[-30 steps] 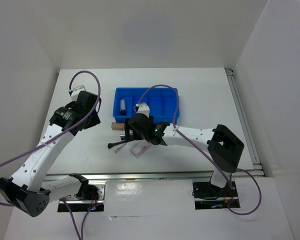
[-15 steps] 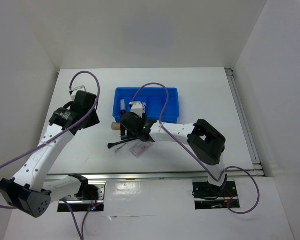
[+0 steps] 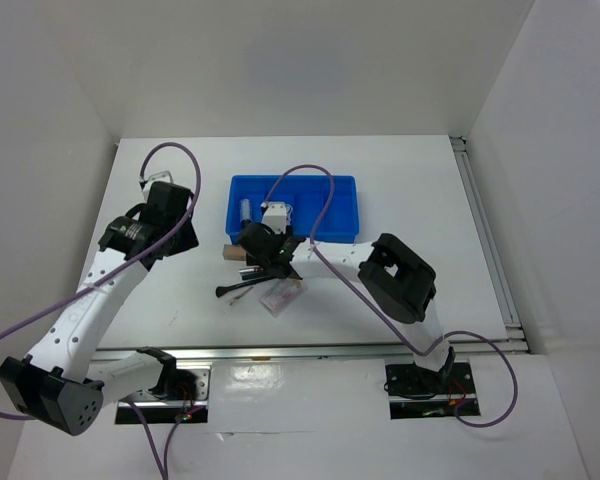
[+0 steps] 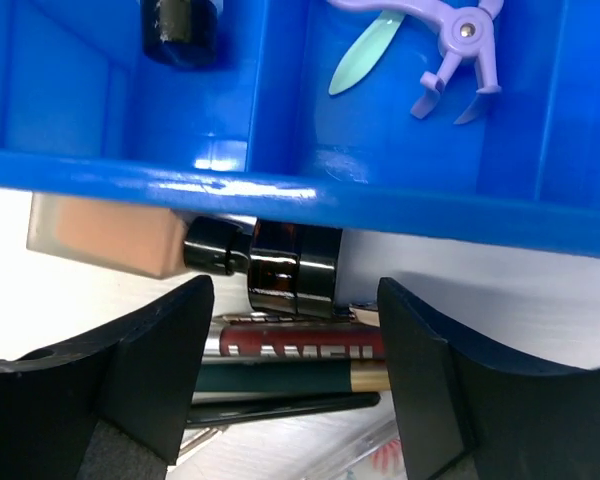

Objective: Organize the makeup

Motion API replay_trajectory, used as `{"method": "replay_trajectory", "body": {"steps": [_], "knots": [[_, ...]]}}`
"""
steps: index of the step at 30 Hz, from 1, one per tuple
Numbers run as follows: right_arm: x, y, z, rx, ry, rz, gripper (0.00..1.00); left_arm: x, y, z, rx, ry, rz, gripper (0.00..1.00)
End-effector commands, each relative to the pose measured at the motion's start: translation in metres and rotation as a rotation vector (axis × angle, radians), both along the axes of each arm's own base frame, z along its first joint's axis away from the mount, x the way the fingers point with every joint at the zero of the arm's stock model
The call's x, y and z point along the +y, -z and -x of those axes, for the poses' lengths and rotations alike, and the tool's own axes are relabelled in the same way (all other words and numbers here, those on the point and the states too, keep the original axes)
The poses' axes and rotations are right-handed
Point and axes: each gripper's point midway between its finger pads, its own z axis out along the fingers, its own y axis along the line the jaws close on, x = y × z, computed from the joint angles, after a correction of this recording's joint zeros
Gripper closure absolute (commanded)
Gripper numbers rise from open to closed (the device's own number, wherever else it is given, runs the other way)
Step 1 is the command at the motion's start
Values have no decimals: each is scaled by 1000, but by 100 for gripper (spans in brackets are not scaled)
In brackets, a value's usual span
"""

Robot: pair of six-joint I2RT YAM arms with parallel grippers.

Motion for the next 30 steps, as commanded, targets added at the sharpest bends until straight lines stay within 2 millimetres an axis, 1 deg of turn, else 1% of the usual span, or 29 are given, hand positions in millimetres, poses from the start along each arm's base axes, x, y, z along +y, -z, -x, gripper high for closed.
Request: {"method": "replay_trajectory", "body": {"steps": [1, 2, 4, 5, 6, 7, 8, 10, 11, 12, 13, 14, 15, 16, 17, 18, 20, 21, 22, 24, 25, 28, 29, 30], "knots": [[3, -16, -17, -47, 80, -31, 28, 2, 0, -2, -11, 6, 1, 51], [-1, -9, -16, -39, 97, -18, 28, 2, 3, -2, -3, 6, -2, 51], [-4, -9, -16, -38, 109, -12, 31, 2, 3, -2, -3, 6, -2, 51], [-5, -5, -14, -32, 115, -12, 31, 2, 3, -2, -3, 6, -2, 51], [-7, -6, -15, -38, 121, -9, 33, 2, 3, -2, -3, 6, -2, 51], [-7, -6, -15, -38, 121, -8, 39, 2, 3, -2, -3, 6, -2, 51], [-9, -5, -15, -35, 145, -12, 41, 0, 2, -4, -9, 12, 8, 51], [-14, 3, -11, -16, 154, 7, 41, 0, 2, -4, -8, 18, 2, 51], [-11, -1, -13, -21, 154, -3, 41, 0, 2, -4, -8, 18, 2, 51], [-13, 4, -12, -12, 154, 13, 41, 0, 2, -4, -8, 18, 2, 51], [-13, 4, -12, -11, 160, 7, 41, 0, 2, -4, -8, 18, 2, 51], [-13, 4, -12, -11, 160, 6, 42, 0, 2, -4, -8, 18, 2, 51], [-13, 4, -12, -11, 160, 6, 48, 0, 2, -4, -8, 18, 2, 51], [-15, 8, -10, -6, 160, 16, 48, 0, 2, -4, -8, 18, 2, 51], [-14, 7, -11, -11, 160, 7, 49, 1, 5, -3, 1, 18, -1, 51], [-15, 6, -10, -11, 160, 6, 49, 1, 5, -3, 1, 18, -1, 51], [-18, 3, -7, -7, 154, -4, 52, -1, 6, -2, 4, 25, 7, 51], [-21, 0, -4, -9, 160, -18, 52, -1, 1, -4, -6, 22, 17, 52], [-19, -4, 0, -15, 151, -30, 53, -1, 1, -4, -6, 22, 17, 52], [-22, -10, 7, -18, 142, -34, 53, -1, -2, -5, -15, 22, 20, 52], [-27, -18, 10, -26, 142, -50, 55, -3, -2, -5, -13, 27, 27, 52], [-32, -31, 17, -45, 129, -58, 57, -3, -3, -7, -22, 28, 29, 52], [-36, -40, 19, -54, 124, -66, 59, -3, -3, -7, -22, 28, 29, 52], [-36, -48, 19, -63, 118, -74, 59, -3, -3, -7, -22, 28, 29, 52]]}}
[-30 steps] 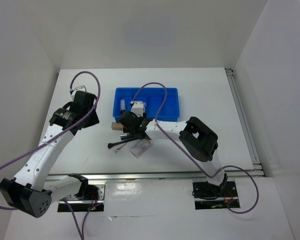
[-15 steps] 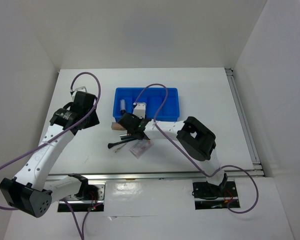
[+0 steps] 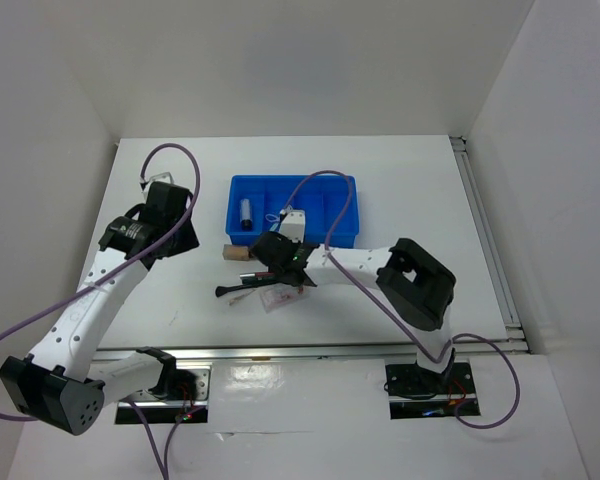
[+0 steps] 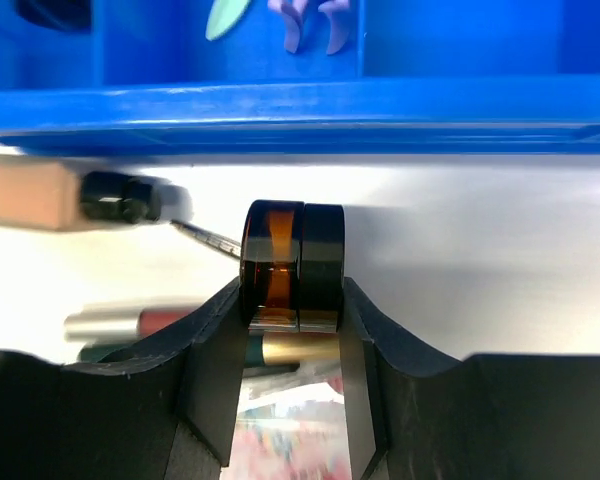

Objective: Organize the makeup

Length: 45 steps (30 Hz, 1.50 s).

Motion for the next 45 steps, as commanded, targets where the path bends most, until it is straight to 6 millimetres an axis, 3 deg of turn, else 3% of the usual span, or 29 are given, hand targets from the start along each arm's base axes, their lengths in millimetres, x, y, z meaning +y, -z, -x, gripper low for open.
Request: {"method": "replay_trajectory", "body": {"steps": [1, 9, 13, 17, 18, 27, 31, 32, 39, 42, 43, 45], "knots": [[2, -57, -3, -107, 8, -94, 59, -2, -10, -9, -46, 18, 8, 52], [-2, -119, 4, -170, -98, -124, 59, -4, -11, -10, -53, 24, 17, 52], [20, -150, -2, -210, -203, -130, 59, 14, -10, -12, -52, -41, -52, 52], [39, -163, -29, -243, -261, -95, 59, 26, -10, -14, -23, -107, -66, 52], [46, -166, -43, -255, -261, -105, 59, 26, -14, -15, -31, -107, -64, 51], [83, -159, -110, -258, -297, -173, 59, 23, -13, -10, -28, -106, -22, 51], [93, -142, -131, -242, -296, -173, 59, 23, -12, -8, -20, -106, -25, 51], [93, -127, -138, -226, -287, -159, 59, 23, -12, -8, -19, -106, -25, 51], [105, -97, -158, -205, -290, -121, 56, 25, -9, -3, -15, -103, -24, 51], [110, -98, -162, -207, -290, -123, 32, 26, -8, -1, -7, -103, -26, 51], [111, -94, -163, -207, -295, -114, 16, 26, -8, -1, -7, -103, -26, 51], [112, -101, -164, -213, -295, -119, 9, 26, -11, -1, -15, -103, -24, 51]]}}
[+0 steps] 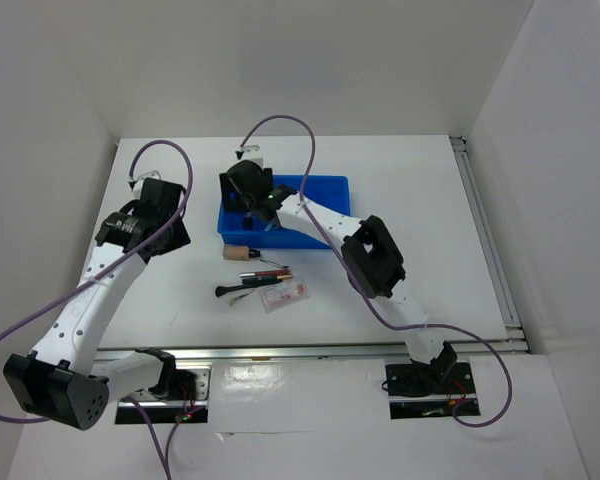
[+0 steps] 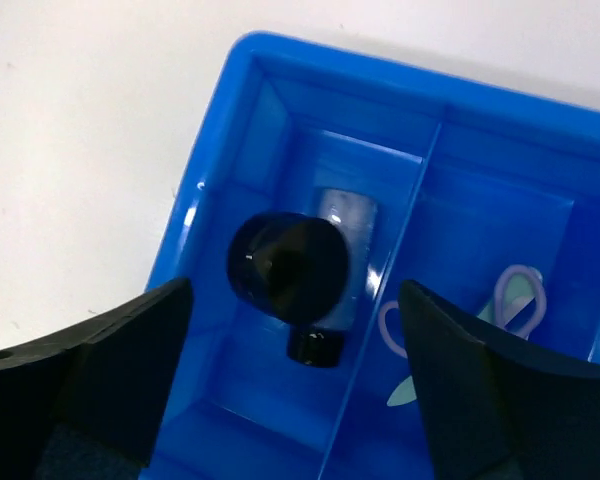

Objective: Organize the makeup

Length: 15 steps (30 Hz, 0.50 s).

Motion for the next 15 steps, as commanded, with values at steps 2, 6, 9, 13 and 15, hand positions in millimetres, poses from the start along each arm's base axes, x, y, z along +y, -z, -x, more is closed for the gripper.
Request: {"method": "replay_trajectory", "body": {"steps": [2, 6, 9, 13, 15], "knots": [[6, -39, -10, -61, -3, -49, 5, 1, -12, 2, -36, -6, 13, 51], [-12, -76, -3, -100, 31, -61, 5, 2, -14, 3, -45, -6, 16, 51], [-28, -97, 16, -128, 33, -62, 10, 4, -14, 3, -45, -15, 15, 51], [-36, -96, 64, -114, -79, -29, 14, 6, -14, 3, -45, -15, 1, 51], [-45, -82, 89, -64, -161, -14, 11, 9, -14, 3, -45, -24, 1, 51]]}}
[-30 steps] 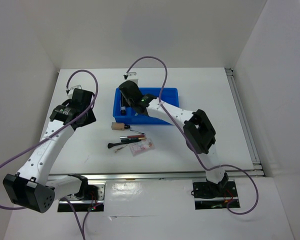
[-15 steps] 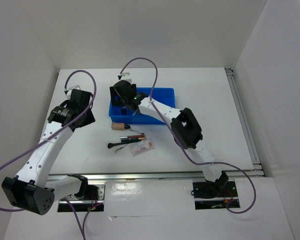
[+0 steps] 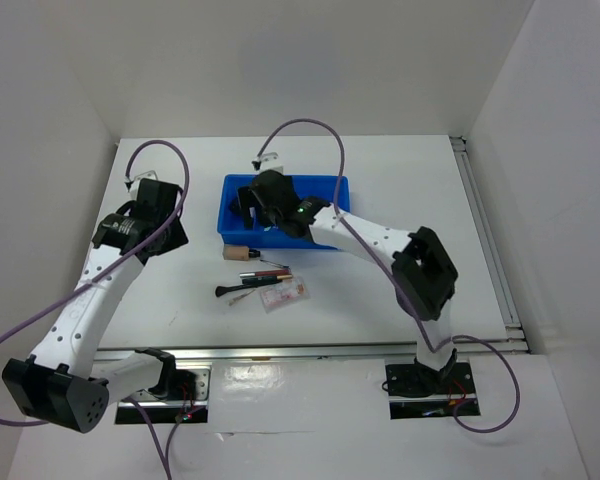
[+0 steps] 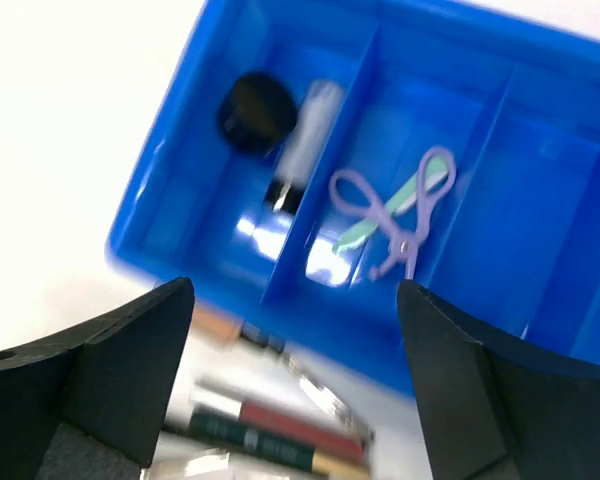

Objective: Organize the makeup

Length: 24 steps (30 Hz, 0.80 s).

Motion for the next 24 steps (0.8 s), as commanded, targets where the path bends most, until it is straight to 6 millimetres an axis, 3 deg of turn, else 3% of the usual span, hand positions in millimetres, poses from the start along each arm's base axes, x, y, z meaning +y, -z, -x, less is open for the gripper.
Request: {"method": "replay_trajectory", "body": {"steps": [1, 2, 6, 9, 15, 20, 24], "knots": [[8, -32, 41, -33, -143, -51, 9, 8, -11, 1, -33, -23, -12, 51], [1, -21, 58, -10, -164, -17, 8, 9, -14, 0, -44, -29, -17, 51], [2, 0, 92, 2, -283, 17, 12, 11, -17, 1, -55, -37, -25, 49], [11, 6, 104, -5, -390, 26, 14, 13, -18, 1, -56, -42, -32, 49], [26, 31, 97, 7, -446, 82, 14, 14, -14, 5, -47, -52, -22, 49], [47, 54, 87, 27, -470, 95, 4, 15, -10, 8, -29, -52, -26, 49], [56, 64, 79, 17, -467, 103, 2, 17, -10, 8, -31, -58, -33, 49]]}}
